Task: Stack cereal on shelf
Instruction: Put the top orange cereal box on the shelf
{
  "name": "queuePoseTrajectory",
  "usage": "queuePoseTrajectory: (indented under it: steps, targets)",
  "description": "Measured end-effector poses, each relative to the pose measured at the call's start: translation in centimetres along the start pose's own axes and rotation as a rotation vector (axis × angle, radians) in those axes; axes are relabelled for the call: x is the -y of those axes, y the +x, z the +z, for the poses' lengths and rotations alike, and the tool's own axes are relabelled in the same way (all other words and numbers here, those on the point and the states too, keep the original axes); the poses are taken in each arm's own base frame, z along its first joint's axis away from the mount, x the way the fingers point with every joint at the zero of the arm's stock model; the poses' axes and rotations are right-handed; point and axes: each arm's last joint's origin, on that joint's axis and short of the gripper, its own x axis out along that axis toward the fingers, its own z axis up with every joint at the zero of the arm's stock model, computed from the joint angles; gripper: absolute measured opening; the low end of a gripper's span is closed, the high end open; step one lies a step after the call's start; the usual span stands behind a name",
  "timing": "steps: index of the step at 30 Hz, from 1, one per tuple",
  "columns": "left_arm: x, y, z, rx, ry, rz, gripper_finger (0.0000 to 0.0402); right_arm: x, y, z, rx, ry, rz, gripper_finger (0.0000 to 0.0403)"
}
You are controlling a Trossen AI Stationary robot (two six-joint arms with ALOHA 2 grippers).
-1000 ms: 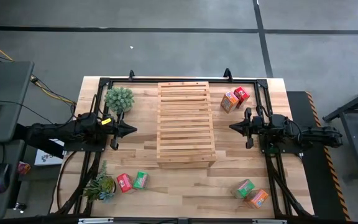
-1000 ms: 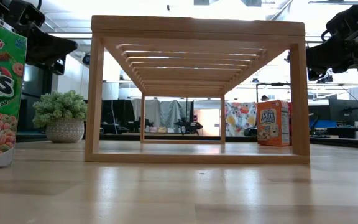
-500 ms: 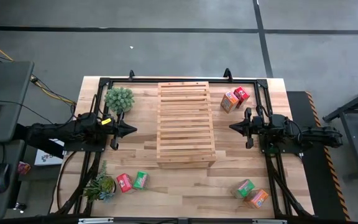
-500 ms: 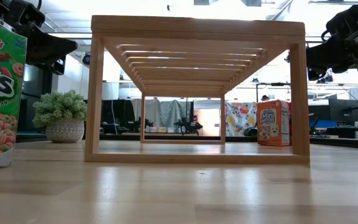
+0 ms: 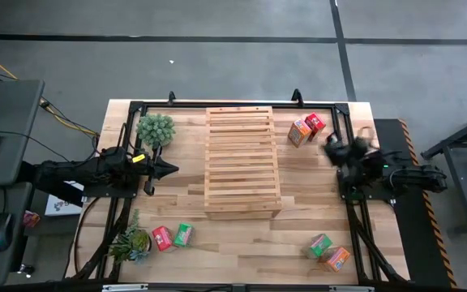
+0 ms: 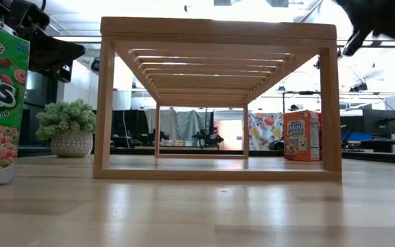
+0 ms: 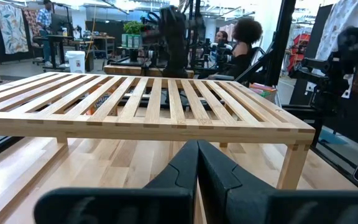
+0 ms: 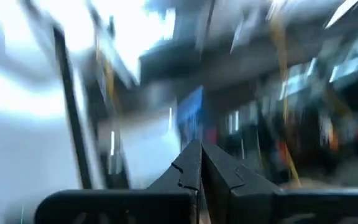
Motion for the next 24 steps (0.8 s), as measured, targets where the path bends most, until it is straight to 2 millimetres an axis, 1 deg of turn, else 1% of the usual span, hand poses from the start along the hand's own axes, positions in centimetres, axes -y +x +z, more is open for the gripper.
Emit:
queuePoseTrajectory:
  steps: [2,4,5,7,9,11,14,16,20,22,24]
  targets:
    - [0.0,0.0,0.0,0.000,0.000,0.000,0.0000,-0.1,-0.1,1.5,0.182,0.069,-0.054,0.0000]
    - [0.0,0.0,0.0,0.000,0.000,0.000,0.0000,-0.1,0.0,2.7,0.289,0.147,-0.169,0.0000]
    - [0.0,0.0,0.0,0.000,0.000,0.000,0.0000,0.0,0.2,3.1,0.301,0.185,-0.235,0.0000]
    - [0.0,0.0,0.0,0.000,0.000,0.000,0.0000,-0.2,1.3,3.7,0.248,0.201,-0.324,0.0004]
    - [0.0,0.0,0.0,0.000,0.000,0.000,0.0000,-0.6,2.9,4.6,0.136,0.163,-0.375,0.0016]
    - [0.0,0.0,0.0,0.000,0.000,0.000,0.0000,-1.0,4.8,5.4,0.002,0.111,-0.442,0.0036]
    - [0.0,0.0,0.0,0.000,0.000,0.000,0.0000,-1.0,7.5,6.3,-0.244,0.001,-0.593,0.0084]
    - [0.0,0.0,0.0,0.000,0.000,0.000,0.0000,-0.7,8.8,6.5,-0.418,-0.052,-0.712,0.0124]
    - [0.0,0.0,0.0,0.000,0.000,0.000,0.0000,1.0,10.4,6.3,-0.728,-0.099,-0.995,0.0213]
    - [0.0,0.0,0.0,0.000,0.000,0.000,0.0000,2.4,11.1,5.8,-0.858,-0.097,-1.129,0.0255]
    - [0.0,0.0,0.0,0.000,0.000,0.000,0.0000,4.0,11.8,5.2,-0.975,-0.058,-1.219,0.0290]
